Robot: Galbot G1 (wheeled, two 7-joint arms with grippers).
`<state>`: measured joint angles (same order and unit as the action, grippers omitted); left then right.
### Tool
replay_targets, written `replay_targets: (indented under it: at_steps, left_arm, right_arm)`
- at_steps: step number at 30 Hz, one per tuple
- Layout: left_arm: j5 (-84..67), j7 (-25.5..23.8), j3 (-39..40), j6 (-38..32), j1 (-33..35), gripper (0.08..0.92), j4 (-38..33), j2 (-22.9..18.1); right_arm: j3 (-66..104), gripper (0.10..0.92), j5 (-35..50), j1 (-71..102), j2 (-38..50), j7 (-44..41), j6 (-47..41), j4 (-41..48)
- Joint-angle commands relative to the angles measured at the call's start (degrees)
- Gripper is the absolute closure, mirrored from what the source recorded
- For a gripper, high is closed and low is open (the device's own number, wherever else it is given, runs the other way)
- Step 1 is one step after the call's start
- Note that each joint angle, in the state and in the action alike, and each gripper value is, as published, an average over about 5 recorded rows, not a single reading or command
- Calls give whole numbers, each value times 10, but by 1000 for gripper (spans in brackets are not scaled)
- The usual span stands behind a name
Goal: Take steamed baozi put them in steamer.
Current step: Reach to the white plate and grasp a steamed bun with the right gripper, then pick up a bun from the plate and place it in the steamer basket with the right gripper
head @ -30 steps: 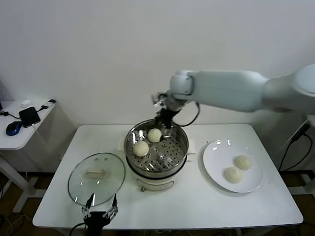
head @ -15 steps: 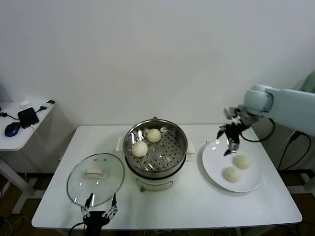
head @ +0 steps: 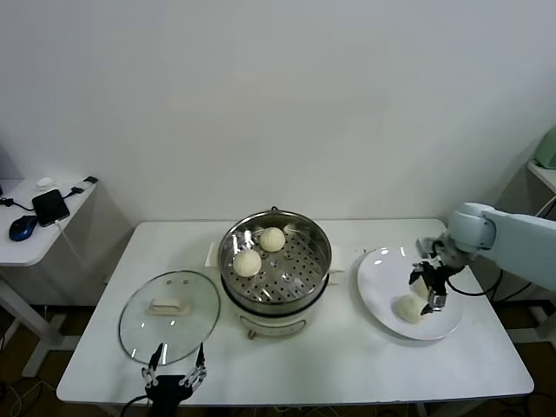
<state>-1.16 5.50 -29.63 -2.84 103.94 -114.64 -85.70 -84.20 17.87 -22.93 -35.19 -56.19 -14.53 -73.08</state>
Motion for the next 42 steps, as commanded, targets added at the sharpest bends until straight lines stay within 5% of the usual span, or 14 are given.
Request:
replay_targets:
  at_steps: [1,15,23,29,38,42]
  left_arm:
    - [0,0,1,0,0,177,2,1]
    - [0,0,0,-2,2,177,3,3]
    - [2,0,1,-2,4,177,-1,3]
    - [5,0,5,-2,6,177,-3,2]
    - [8,0,11,-6,10,177,-7,11]
    - [9,0,15,-2,5,177,-8,9]
  right_arm:
    - [77,203,-47,100,2,19,-15,38]
    - [117,205,-40,127,-33,27,-15,69]
    - [114,365,-35,101,-23,12,-9,54]
    - [71,389,-15,-24,-26,-26,25,36]
    - [-72,389,144,-354,-213,-86,174,61]
    - [-62,386,143,-391,-299,-95,257,23]
